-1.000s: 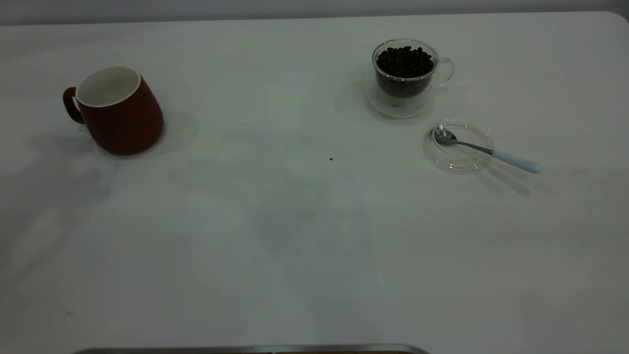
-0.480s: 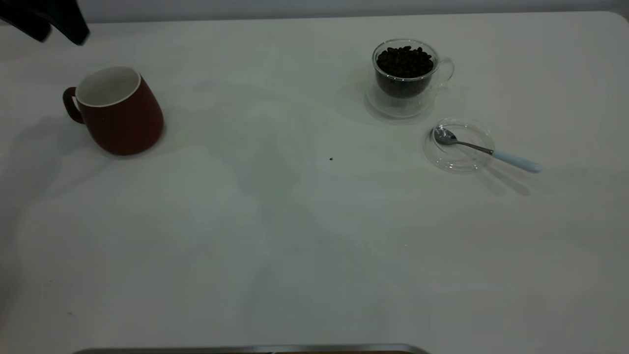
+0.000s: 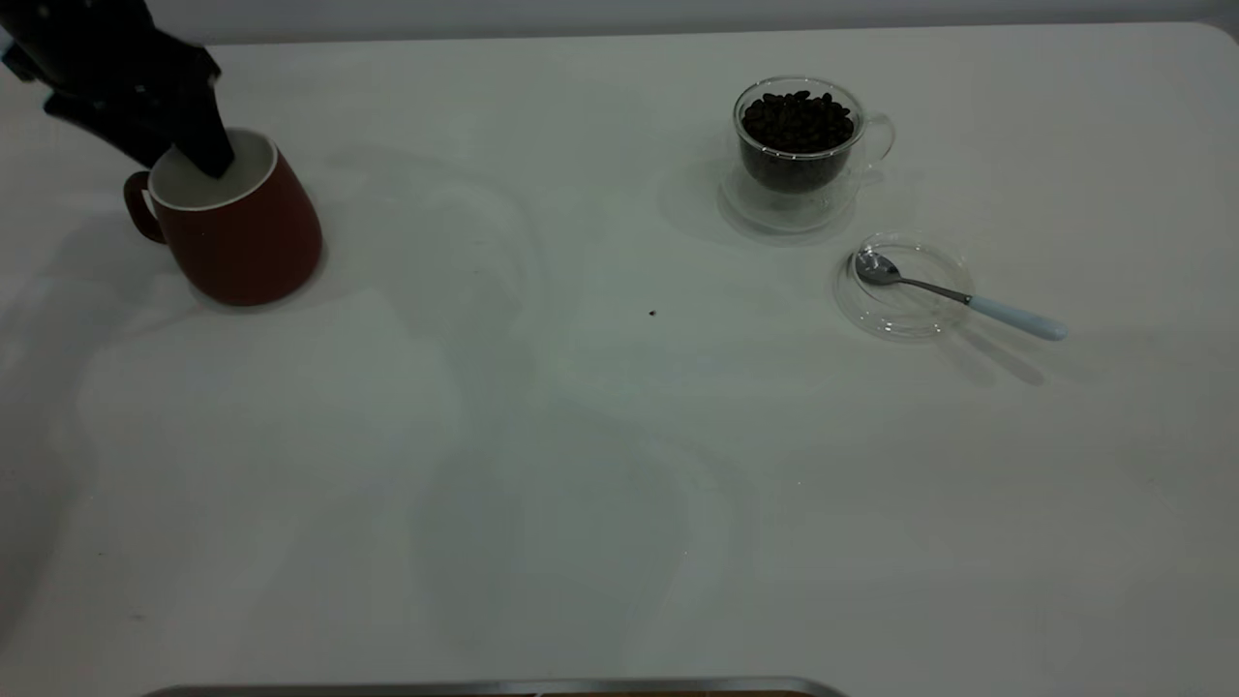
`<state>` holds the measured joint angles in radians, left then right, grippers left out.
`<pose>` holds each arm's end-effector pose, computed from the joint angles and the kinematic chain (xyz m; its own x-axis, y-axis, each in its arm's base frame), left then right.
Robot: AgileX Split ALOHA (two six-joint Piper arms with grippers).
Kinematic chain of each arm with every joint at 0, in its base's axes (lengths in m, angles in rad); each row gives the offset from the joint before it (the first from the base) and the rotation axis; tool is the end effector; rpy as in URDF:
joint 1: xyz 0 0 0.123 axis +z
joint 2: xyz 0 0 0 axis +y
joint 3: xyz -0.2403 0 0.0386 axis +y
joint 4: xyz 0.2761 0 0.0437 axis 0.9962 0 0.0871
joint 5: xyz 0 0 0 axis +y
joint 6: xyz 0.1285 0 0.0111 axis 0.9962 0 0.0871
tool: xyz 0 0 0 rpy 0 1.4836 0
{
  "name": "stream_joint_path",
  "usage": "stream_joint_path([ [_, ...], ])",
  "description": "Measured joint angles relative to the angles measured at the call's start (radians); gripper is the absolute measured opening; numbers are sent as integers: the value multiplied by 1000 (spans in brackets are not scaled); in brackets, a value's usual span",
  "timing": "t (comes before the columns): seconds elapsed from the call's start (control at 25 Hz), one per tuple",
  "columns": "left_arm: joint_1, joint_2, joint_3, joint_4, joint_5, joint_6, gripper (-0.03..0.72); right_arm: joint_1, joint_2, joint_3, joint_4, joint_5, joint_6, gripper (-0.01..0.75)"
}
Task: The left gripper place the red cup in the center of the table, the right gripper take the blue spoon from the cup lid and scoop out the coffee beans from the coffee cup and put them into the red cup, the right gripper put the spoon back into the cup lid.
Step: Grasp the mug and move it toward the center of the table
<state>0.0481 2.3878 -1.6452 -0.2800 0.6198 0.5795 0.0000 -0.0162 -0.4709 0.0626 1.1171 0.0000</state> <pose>0.4743 0.0021 -0.0163 -0.8918 0.2955 -0.3427 0.3273 0.9442 -0.0376 0.0929 0.0073 0.2590 -0.5170 0.0274 -0.8555 -0.0340 0.9980 0.0525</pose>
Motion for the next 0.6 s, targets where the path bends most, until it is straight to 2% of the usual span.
stream_joint_path([
  [0.12,0,19,0,-1,-15,18,584,0,0,0,0,0,0,263],
  [0.24,0,27,0,-1,-37,23,532,0,0,0,0,0,0,263],
  [0.6,0,27,0,-4,-44,27,175,0,0,0,0,0,0,263],
])
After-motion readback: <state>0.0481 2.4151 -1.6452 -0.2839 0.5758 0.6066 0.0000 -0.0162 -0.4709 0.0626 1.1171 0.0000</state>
